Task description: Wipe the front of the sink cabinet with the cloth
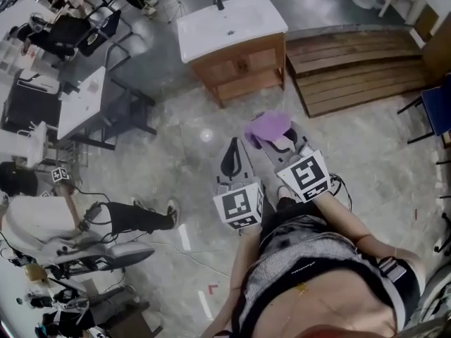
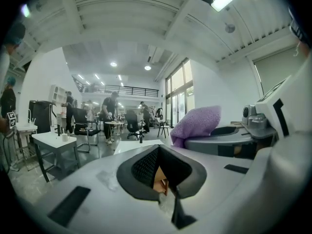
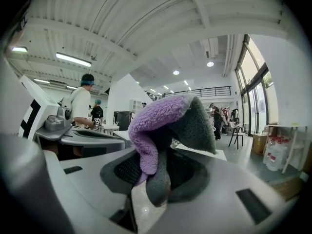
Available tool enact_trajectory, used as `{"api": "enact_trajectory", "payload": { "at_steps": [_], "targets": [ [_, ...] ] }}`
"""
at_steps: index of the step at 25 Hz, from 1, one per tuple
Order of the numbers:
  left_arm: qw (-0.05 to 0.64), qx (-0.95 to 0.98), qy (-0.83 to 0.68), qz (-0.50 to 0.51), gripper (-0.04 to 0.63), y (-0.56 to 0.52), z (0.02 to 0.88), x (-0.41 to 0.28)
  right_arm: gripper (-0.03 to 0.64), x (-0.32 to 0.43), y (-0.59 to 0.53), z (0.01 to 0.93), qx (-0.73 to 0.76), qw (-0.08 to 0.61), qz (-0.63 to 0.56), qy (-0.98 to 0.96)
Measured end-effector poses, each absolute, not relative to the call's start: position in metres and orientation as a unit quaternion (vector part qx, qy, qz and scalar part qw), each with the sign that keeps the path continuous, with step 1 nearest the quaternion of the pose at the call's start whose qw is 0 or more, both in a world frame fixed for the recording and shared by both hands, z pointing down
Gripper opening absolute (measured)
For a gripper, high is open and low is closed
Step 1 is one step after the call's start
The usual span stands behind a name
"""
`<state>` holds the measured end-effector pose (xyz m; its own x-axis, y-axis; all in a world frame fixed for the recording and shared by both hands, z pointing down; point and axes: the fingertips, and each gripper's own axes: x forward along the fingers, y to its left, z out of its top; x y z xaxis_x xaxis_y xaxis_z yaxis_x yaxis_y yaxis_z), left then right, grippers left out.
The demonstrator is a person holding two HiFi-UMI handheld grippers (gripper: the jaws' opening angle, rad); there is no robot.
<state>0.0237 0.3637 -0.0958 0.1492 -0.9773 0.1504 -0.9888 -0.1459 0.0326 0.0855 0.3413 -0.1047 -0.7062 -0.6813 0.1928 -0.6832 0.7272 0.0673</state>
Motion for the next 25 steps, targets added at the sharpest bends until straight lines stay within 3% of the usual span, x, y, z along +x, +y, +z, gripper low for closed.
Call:
{"api": "enact_trajectory", "payload": {
  "at_steps": [25],
  "targets": [
    [0.051,0.822,-0.566,0.043,0.000,0.206,-0.089,-0.084,0.181,-0.031,0.202,-0.098,0.454,0.115,-0.005,-0.884]
  ]
}}
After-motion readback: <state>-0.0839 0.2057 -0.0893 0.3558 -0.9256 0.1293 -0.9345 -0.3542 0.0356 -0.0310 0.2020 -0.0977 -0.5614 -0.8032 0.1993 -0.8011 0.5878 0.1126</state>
